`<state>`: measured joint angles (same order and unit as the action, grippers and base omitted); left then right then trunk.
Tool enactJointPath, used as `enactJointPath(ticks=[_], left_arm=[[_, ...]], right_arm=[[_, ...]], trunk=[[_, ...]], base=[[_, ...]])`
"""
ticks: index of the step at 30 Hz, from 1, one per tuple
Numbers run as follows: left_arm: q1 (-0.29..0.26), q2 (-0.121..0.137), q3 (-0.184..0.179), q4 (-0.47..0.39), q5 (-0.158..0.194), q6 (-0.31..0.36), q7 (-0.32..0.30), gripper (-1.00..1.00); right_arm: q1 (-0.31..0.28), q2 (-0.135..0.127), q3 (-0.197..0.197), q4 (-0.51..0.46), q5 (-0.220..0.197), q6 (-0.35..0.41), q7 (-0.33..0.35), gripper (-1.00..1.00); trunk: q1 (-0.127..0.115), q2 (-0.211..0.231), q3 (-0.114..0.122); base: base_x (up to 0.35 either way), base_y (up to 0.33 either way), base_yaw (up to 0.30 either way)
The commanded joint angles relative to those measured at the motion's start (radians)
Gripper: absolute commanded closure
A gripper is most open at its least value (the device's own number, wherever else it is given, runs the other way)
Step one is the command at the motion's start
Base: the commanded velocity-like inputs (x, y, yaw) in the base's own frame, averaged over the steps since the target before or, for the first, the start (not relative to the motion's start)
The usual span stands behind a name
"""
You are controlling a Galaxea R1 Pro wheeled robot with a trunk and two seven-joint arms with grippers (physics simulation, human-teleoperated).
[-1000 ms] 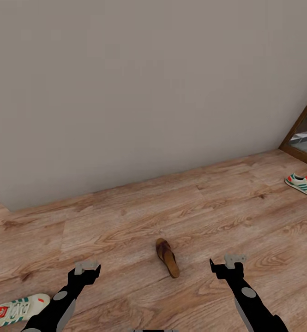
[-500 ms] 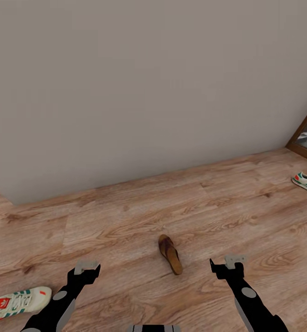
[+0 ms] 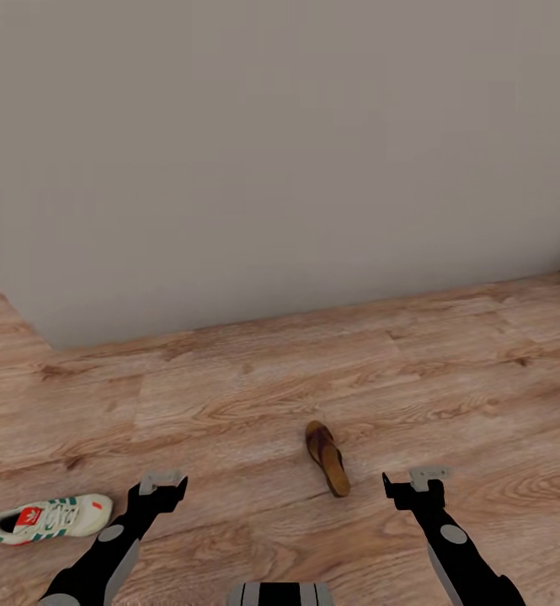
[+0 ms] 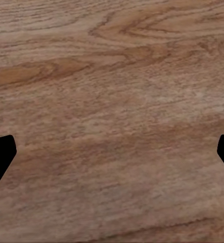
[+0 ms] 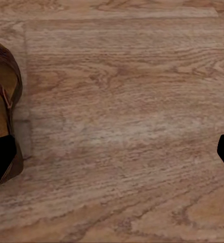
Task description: Pick up the two gym shoes and the two sandals from the corridor floor and place them onto the hallstand (shoe rack) in the corridor, making sure they are on the rack and not on the floor. Arrange them so the two gym shoes are next to each other and the two sandals are next to each other.
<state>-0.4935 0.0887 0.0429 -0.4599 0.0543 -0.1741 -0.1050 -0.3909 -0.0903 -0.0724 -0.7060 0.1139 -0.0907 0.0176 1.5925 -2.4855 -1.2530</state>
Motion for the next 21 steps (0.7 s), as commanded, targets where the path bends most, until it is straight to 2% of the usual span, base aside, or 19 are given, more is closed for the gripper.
enactJointPath(ticks=[1,5,9,10,13,14,17,21], left_arm=[[-0.002,-0.001,0.005,-0.007,0.006,0.000,-0.018,-1.00],[-0.007,0.000,0.006,-0.062,0.006,0.010,-0.062,-1.00],[-0.008,-0.002,0.007,-0.150,0.007,0.036,-0.103,-1.00],[-0.009,-0.003,0.007,-0.202,0.007,0.064,-0.115,-1.00],[-0.009,-0.007,0.008,-0.277,0.007,0.123,-0.126,-1.00],[-0.009,-0.009,0.008,-0.321,0.007,0.165,-0.132,-1.00],[-0.010,-0.012,0.008,-0.386,0.007,0.229,-0.139,-1.00],[-0.009,-0.013,0.007,-0.421,0.007,0.258,-0.142,-1.00]], right_arm=[[0.000,0.001,-0.004,0.000,0.010,-0.003,0.002,-1.00],[0.000,0.001,-0.003,0.000,0.010,-0.003,0.002,-1.00],[0.000,0.001,-0.003,0.000,0.010,-0.003,0.002,-1.00],[0.000,0.001,-0.003,0.000,0.010,-0.003,0.002,-1.00],[0.000,0.001,-0.004,0.000,0.010,-0.003,0.002,-1.00],[0.000,0.001,-0.003,0.000,0.010,-0.003,0.002,-1.00],[0.000,0.001,-0.003,0.000,0.010,-0.002,0.003,-1.00],[0.000,0.001,-0.002,0.000,0.011,-0.001,0.004,-1.00]], trunk=[[0.004,-0.008,-0.005],[0.009,-0.015,-0.024],[0.011,-0.016,-0.044],[0.011,-0.016,-0.049],[0.012,-0.017,-0.063],[0.013,-0.017,-0.068],[0.014,-0.018,-0.077],[0.014,-0.018,-0.078]], base=[[0.000,0.000,0.191],[0.000,0.000,0.191],[0.000,0.000,0.192],[0.000,0.000,0.192],[0.000,0.000,0.187],[0.000,0.000,0.125],[0.000,0.000,0.077],[0.000,0.000,0.030]])
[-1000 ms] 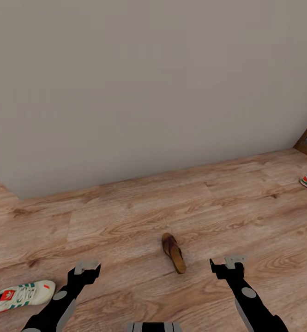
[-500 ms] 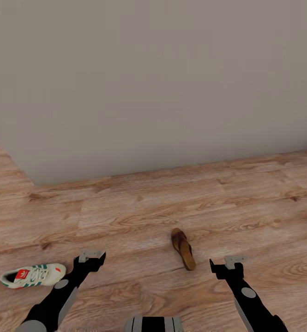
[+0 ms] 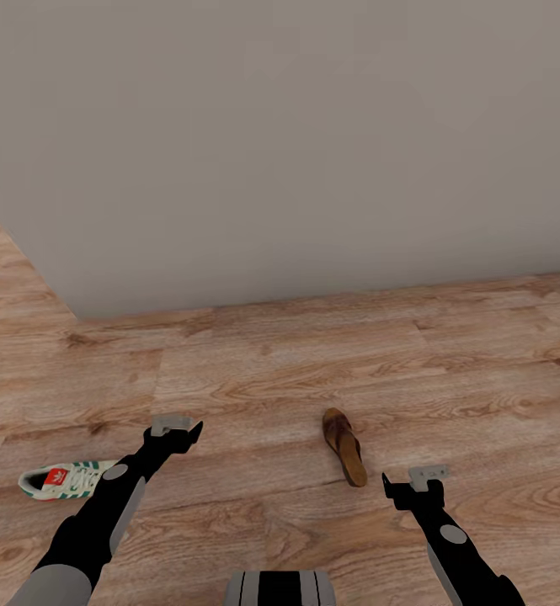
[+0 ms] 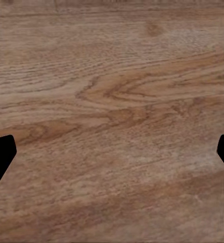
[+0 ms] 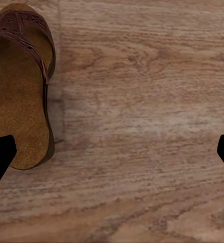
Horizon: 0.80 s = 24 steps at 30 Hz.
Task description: Pick up the two gym shoes and the two sandals from the corridor floor and place them onto the hallstand (shoe rack) in the corridor, making sure they are on the rack and not on the floor. Arrange them so the two gym shoes are next to each other and the two sandals are next to each other.
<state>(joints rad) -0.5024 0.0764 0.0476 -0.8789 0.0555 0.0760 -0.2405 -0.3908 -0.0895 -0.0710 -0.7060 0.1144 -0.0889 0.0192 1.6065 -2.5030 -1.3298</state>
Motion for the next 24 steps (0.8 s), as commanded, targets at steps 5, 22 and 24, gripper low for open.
enactJointPath(ticks=[5,22,24], left_arm=[[0.011,0.000,-0.011,-0.025,0.006,0.026,-0.009,-1.00],[0.017,-0.001,-0.029,-0.026,0.006,0.025,-0.012,-1.00],[0.018,-0.001,-0.028,-0.026,0.006,0.024,-0.013,-1.00]], right_arm=[[0.000,0.005,-0.001,0.001,0.011,0.000,0.002,-1.00],[-0.090,0.071,0.003,-0.058,0.011,0.254,0.005,-1.00],[-0.093,0.072,0.005,-0.057,0.011,0.265,0.005,-1.00]], trunk=[[0.000,0.000,-0.001],[0.000,0.000,-0.001],[0.000,0.000,-0.001]], base=[[0.000,0.000,0.007],[0.010,0.000,0.000],[0.172,-0.026,0.000]])
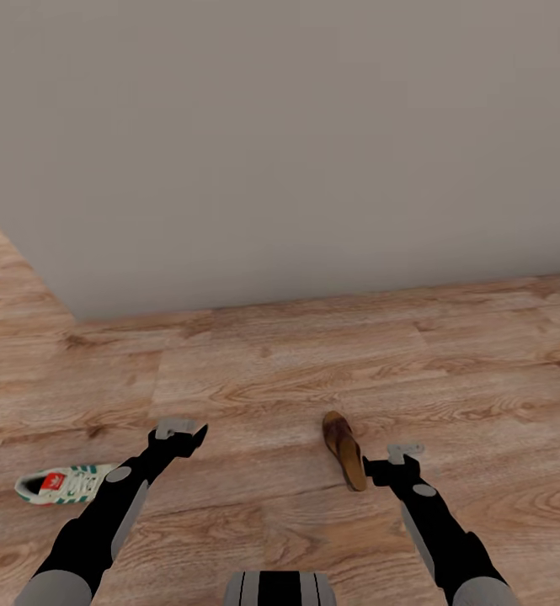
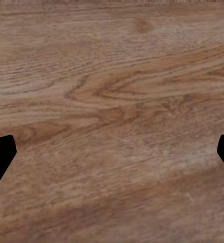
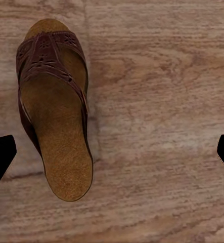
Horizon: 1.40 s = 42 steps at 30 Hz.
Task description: Pick up the two gym shoes and the two sandals from the corridor floor and place them onto the hallstand (shoe rack) in the corridor, making sure they are on the rack and not on the floor. Arrange them so the two gym shoes are next to each other and the two sandals are next to each other.
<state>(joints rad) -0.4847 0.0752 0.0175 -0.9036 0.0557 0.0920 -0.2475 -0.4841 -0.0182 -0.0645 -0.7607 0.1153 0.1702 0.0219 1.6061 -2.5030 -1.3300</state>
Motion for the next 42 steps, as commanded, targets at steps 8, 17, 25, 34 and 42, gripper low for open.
enactJointPath(ticks=[8,17,25,34,42], left_arm=[[0.000,0.000,0.001,0.005,0.006,0.007,-0.006,-1.00],[0.000,0.000,-0.005,0.005,0.006,0.006,-0.005,-1.00],[0.000,-0.005,-0.015,0.006,0.006,0.006,0.000,-1.00],[-0.001,-0.019,-0.035,-0.003,0.006,0.006,-0.001,-1.00],[-0.015,-0.026,-0.063,-0.062,0.009,0.021,0.001,-1.00]], right_arm=[[-0.003,0.000,-0.001,0.000,0.010,0.015,0.023,-1.00],[-0.003,-0.002,-0.003,0.011,0.013,0.017,0.054,-1.00],[-0.002,0.000,-0.003,0.031,0.013,0.017,0.053,-1.00],[-0.002,0.000,-0.004,0.032,0.014,0.016,0.049,-1.00],[-0.002,-0.002,-0.006,0.030,0.013,0.018,0.049,-1.00]], trunk=[[0.000,0.000,-0.001],[0.000,0.000,-0.001],[0.000,0.000,-0.006],[0.000,0.000,-0.011],[0.000,0.000,-0.011]], base=[[0.176,-0.058,0.000],[0.023,-0.009,0.002],[0.001,0.000,0.131],[0.000,0.000,0.096],[0.000,0.000,0.008]])
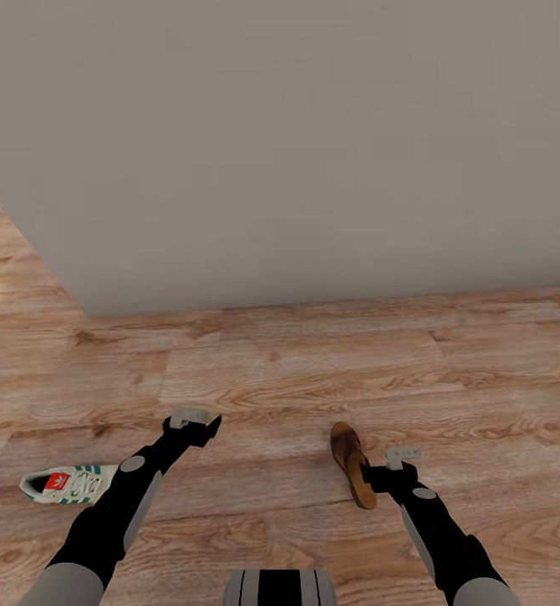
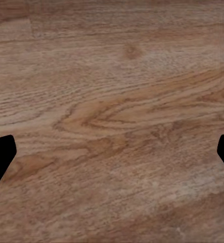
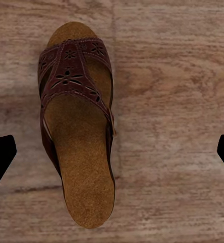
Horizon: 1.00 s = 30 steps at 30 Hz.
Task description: Pick up the two gym shoes and the two sandals from the corridor floor and place them onto the hallstand (shoe rack) in the corridor, making sure they are on the rack and not on the floor. Arrange them so the two gym shoes are next to each other and the two sandals are next to each other.
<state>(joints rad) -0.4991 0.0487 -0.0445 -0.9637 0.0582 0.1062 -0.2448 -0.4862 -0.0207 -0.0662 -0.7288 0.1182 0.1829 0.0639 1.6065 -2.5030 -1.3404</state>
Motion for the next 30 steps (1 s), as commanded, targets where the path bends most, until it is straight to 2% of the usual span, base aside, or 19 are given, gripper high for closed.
enactJointPath(ticks=[1,9,30], left_arm=[[0.001,0.000,-0.002,-0.007,0.006,0.008,-0.002,-1.00],[0.011,-0.004,-0.005,-0.029,0.005,0.000,-0.004,-1.00],[0.014,-0.003,-0.001,-0.035,0.005,-0.006,-0.008,-1.00]], right_arm=[[0.000,0.000,-0.004,-0.002,0.010,0.006,0.007,-1.00],[0.000,-0.003,-0.006,-0.003,0.010,0.005,0.006,-1.00],[0.000,-0.005,-0.007,-0.001,0.010,0.005,0.005,-1.00]], trunk=[[0.000,0.000,-0.001],[0.003,-0.002,-0.031],[0.012,-0.007,-0.143]], base=[[0.000,0.000,0.002],[0.000,0.000,0.000],[0.000,0.000,0.010]])
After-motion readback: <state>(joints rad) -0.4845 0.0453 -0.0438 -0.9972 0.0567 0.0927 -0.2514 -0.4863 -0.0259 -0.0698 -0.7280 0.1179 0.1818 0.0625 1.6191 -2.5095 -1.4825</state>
